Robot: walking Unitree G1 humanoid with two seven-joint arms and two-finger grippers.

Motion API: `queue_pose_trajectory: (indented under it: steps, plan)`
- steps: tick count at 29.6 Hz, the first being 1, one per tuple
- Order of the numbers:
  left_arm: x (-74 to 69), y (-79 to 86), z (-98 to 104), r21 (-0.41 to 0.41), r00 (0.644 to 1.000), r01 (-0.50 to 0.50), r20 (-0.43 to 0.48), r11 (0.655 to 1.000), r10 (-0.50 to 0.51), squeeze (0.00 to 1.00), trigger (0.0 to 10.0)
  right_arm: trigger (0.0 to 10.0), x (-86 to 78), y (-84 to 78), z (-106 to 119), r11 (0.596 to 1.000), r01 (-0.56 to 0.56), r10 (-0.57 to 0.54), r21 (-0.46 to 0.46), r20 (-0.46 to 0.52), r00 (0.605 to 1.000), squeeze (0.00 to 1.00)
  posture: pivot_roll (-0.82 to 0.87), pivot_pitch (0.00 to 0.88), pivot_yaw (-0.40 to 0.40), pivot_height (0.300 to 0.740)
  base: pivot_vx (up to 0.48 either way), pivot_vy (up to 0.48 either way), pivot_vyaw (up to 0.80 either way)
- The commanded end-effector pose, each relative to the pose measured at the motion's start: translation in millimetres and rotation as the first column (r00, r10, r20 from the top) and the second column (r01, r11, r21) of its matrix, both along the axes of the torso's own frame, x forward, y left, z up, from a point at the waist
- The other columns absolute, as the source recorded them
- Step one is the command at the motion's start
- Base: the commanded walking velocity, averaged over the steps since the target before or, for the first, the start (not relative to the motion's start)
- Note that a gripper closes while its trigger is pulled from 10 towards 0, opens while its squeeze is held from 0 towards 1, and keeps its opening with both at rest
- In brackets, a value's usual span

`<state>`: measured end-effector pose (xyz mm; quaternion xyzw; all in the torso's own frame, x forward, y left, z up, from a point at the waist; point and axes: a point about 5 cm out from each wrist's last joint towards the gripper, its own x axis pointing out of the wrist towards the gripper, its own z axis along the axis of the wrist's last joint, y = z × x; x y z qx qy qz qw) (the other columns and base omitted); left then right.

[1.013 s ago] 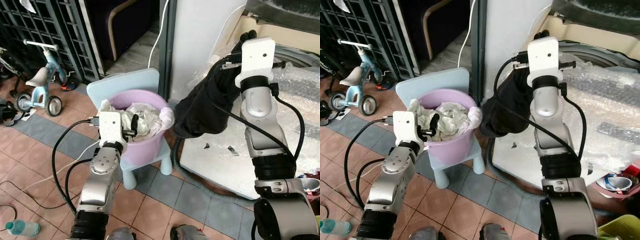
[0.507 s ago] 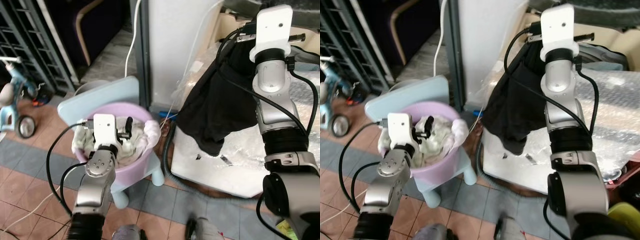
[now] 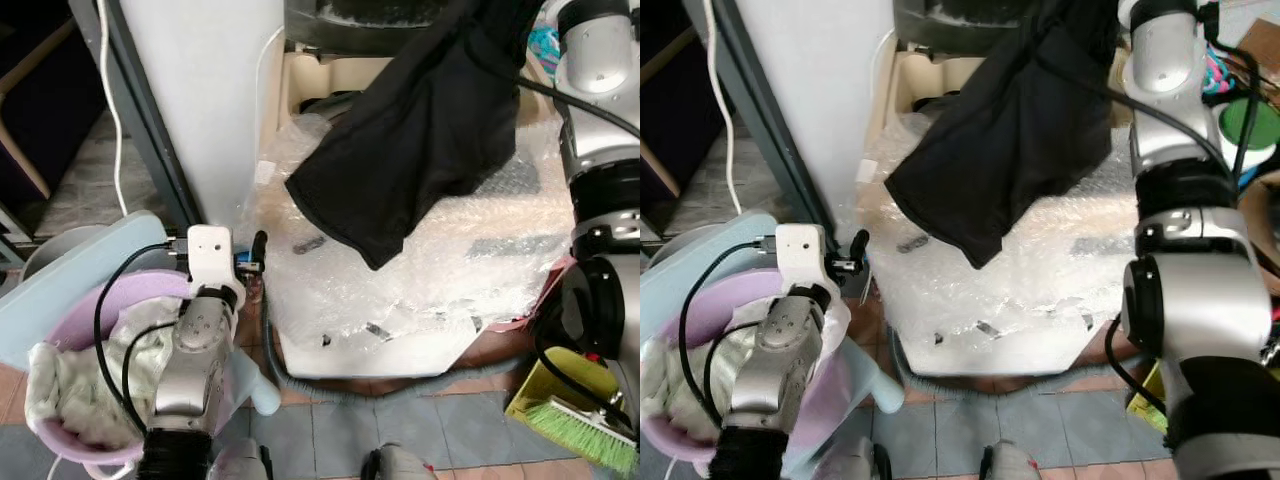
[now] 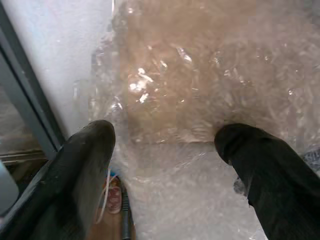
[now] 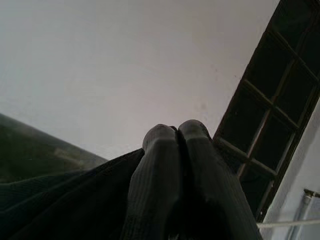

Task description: Clothes washing

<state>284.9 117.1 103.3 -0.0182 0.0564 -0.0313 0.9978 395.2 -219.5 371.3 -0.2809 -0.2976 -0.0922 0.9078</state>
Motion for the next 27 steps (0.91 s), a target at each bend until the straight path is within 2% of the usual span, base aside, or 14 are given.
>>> queue_pose_trajectory:
  steps: [1, 2, 3, 4, 6, 7, 9, 13, 17, 19, 22, 24, 27]
  plan:
    - [2.4, -0.6, 2.3, 0.006, 1.000, -0.004, 0.006, 1.000, 0.004, 0.00, 10.0, 10.0, 7.1, 19.8, 0.7, 0.995, -0.102, 0.100, -0.023, -0.071, 0.992, 0.00, 0.00, 0.088, 0.019, 0.740, 0.000, 0.000, 0.00]
    - [2.6, -1.0, 2.3, 0.005, 1.000, -0.004, 0.005, 1.000, 0.004, 0.00, 10.0, 10.0, 12.1, 26.0, -11.8, 0.986, -0.167, 0.165, -0.001, -0.157, 0.974, 0.00, 0.01, 0.087, 0.015, 0.740, 0.000, 0.000, 0.00]
    - [2.6, -1.0, 2.3, 0.005, 1.000, -0.004, 0.005, 1.000, 0.004, 0.00, 10.0, 10.0, 12.1, 26.0, -11.8, 0.986, -0.167, 0.165, -0.001, -0.157, 0.974, 0.00, 0.01, 0.087, 0.015, 0.740, 0.000, 0.000, 0.00]
    - [2.6, -1.3, 2.4, 0.005, 1.000, -0.004, 0.006, 1.000, 0.004, 0.00, 10.0, 10.0, 14.7, 29.9, -20.4, 0.978, -0.208, 0.207, 0.018, -0.208, 0.956, 0.00, 0.01, 0.087, 0.015, 0.740, 0.000, 0.000, 0.00]
    - [2.5, -1.4, 2.7, 0.005, 1.000, -0.007, 0.007, 1.000, 0.007, 0.00, 10.0, 10.0, 18.9, 44.4, -57.5, 0.947, -0.320, 0.297, -0.004, -0.356, 0.886, 0.00, 0.01, 0.087, 0.009, 0.740, 0.000, 0.000, 0.00]
    - [2.5, -1.4, 2.7, 0.005, 1.000, -0.007, 0.007, 1.000, 0.007, 0.00, 10.0, 10.0, 18.9, 44.4, -57.5, 0.947, -0.320, 0.297, -0.004, -0.356, 0.886, 0.00, 0.01, 0.087, 0.009, 0.740, 0.000, 0.000, 0.00]
    - [1.7, -0.5, 2.7, 0.003, 1.000, -0.013, 0.009, 1.000, 0.013, 0.00, 10.0, 10.0, 17.6, 52.6, -87.5, 0.920, -0.392, 0.340, -0.030, -0.436, 0.833, 0.00, 0.02, 0.088, 0.009, 0.740, 0.000, 0.000, 0.00]
    - [0.5, 0.7, 2.3, 0.010, 1.000, -0.027, 0.004, 1.000, 0.027, 0.00, 10.0, 10.0, 15.2, 55.7, -102.7, 0.907, -0.420, 0.390, 0.030, -0.433, 0.812, 0.00, 0.01, 0.085, 0.015, 0.740, 0.000, 0.000, 0.00]
    - [0.2, 6.2, 1.1, 0.033, 0.998, -0.056, -0.004, 0.998, 0.056, 0.00, 10.0, 10.0, 12.1, 57.1, -103.8, 0.893, -0.444, 0.434, 0.072, -0.399, 0.808, 0.00, 0.01, 0.081, 0.016, 0.740, 0.000, 0.000, 0.00]
    - [-1.5, 15.4, 1.0, 0.050, 0.995, -0.099, 0.004, 0.994, 0.099, 0.00, 10.0, 10.0, 8.1, 57.2, -103.8, 0.887, -0.455, 0.449, 0.075, -0.365, 0.815, 0.00, 0.00, 0.081, 0.017, 0.740, 0.000, 0.000, 0.00]
    - [-9.0, 26.2, -3.4, 0.036, 0.991, -0.131, -0.010, 0.991, 0.131, 0.00, 10.0, 10.0, -0.3, 54.7, -110.7, 0.882, -0.467, 0.462, 0.070, -0.336, 0.821, 0.00, 0.00, 0.080, 0.018, 0.740, 0.000, 0.000, 0.00]
    - [-15.7, 32.0, -3.7, 0.048, 0.993, -0.117, -0.017, 0.992, 0.118, 0.00, 10.0, 10.0, -5.9, 53.4, -113.8, 0.881, -0.473, 0.456, 0.029, -0.321, 0.830, 0.00, 0.01, 0.089, 0.029, 0.740, 0.000, 0.000, 0.00]
    - [-20.6, 36.6, -2.9, 0.066, 0.995, -0.096, -0.020, 0.993, 0.098, 0.00, 10.0, 10.0, -6.7, 51.6, -106.2, 0.882, -0.470, 0.460, 0.034, -0.279, 0.843, 0.00, 0.02, 0.103, 0.037, 0.740, 0.000, 0.000, 0.43]
